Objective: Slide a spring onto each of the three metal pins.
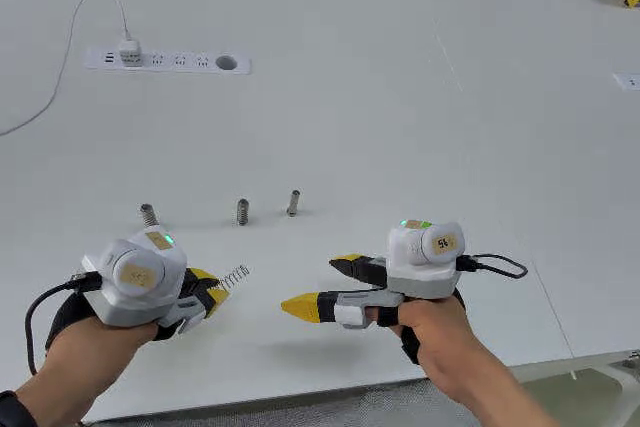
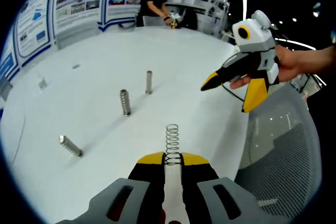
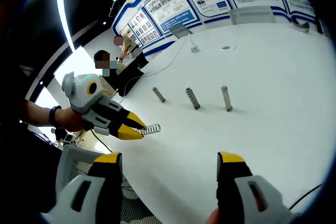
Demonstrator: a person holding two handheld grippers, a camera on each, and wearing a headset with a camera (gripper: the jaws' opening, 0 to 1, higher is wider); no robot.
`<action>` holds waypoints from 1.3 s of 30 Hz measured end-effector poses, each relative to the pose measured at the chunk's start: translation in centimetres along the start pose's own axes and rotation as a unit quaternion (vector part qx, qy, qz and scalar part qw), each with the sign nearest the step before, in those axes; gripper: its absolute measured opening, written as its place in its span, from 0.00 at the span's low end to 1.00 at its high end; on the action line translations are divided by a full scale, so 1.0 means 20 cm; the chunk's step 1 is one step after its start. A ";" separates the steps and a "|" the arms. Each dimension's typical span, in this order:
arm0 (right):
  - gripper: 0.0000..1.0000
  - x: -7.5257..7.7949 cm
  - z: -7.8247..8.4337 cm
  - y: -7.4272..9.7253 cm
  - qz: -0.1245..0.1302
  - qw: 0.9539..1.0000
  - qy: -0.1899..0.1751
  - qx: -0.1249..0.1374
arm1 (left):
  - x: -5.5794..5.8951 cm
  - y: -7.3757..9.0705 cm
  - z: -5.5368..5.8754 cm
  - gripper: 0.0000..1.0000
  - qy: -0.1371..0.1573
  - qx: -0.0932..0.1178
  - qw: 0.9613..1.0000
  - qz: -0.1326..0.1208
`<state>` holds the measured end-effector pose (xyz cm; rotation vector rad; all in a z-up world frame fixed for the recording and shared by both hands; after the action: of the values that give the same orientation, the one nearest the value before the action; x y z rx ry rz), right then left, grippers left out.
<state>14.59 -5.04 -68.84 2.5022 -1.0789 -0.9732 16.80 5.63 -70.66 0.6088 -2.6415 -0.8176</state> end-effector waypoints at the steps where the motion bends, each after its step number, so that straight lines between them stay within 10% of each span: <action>1: 0.74 0.00 0.00 0.00 -0.002 1.000 0.000 -0.001 | 0.00 0.01 0.00 0.10 -0.001 0.001 1.000 0.001; 21: 0.61 -0.13 -0.05 -0.11 -0.060 0.998 0.003 -0.003 | 0.01 0.12 -0.08 0.10 -0.020 0.023 0.999 0.014; 39: 0.36 -0.22 -0.11 -0.15 -0.116 0.989 -0.090 0.025 | 0.16 0.09 -0.17 0.10 -0.057 0.038 0.996 0.057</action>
<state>15.44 0.26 -66.51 2.6668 -0.8806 -1.2730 14.89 3.80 -66.44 0.4366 -2.7921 -0.7409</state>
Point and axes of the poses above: the centre of the closed fingertips' face, and the gripper's own axes: y roughly backward along the fingers, x roughly to its right, z roughly out of its underside, the point moved 1 cm from there along y, roughly backward along the fingers, and after that the axes turned 7 degrees about x, right-handed, at the moved point
